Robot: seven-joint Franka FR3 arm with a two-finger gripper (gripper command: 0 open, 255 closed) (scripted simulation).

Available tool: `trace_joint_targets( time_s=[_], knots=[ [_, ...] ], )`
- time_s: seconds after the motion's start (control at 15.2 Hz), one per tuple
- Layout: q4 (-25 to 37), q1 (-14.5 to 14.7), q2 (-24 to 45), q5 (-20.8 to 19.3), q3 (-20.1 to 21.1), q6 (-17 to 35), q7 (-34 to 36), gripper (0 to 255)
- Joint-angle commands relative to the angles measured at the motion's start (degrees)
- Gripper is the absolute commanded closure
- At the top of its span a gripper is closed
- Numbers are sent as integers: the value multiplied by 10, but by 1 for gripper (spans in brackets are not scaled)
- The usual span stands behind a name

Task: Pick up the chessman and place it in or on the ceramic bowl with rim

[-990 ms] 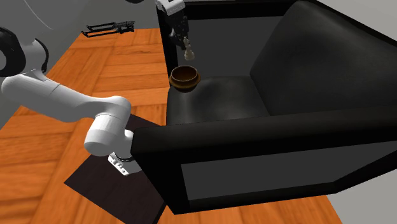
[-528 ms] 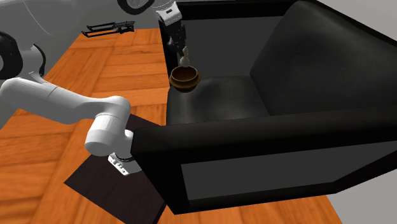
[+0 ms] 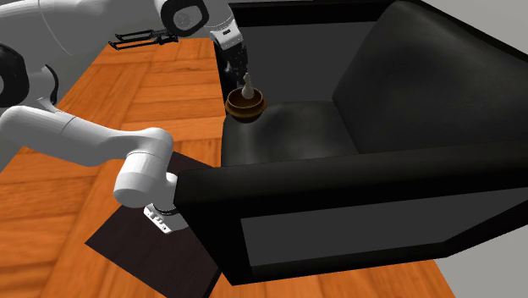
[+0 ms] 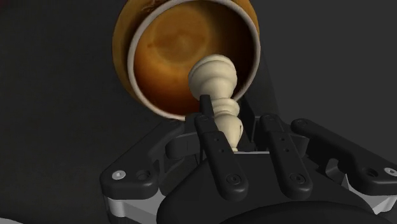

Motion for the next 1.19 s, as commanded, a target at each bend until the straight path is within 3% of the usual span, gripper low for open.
trace_joint_targets(
  time_s=[0.0, 0.53, 0.59, 0.92, 1.12],
  knots=[
    [-17, 3, -3, 5, 4, 14, -3, 255],
    [-20, 3, -3, 7, 6, 17, -3, 255],
    [-20, 3, -3, 7, 6, 17, -3, 0],
    [-20, 3, -3, 7, 6, 17, -3, 0],
    [25, 4, -13, -12, -23, -40, 2, 0]
  ],
)
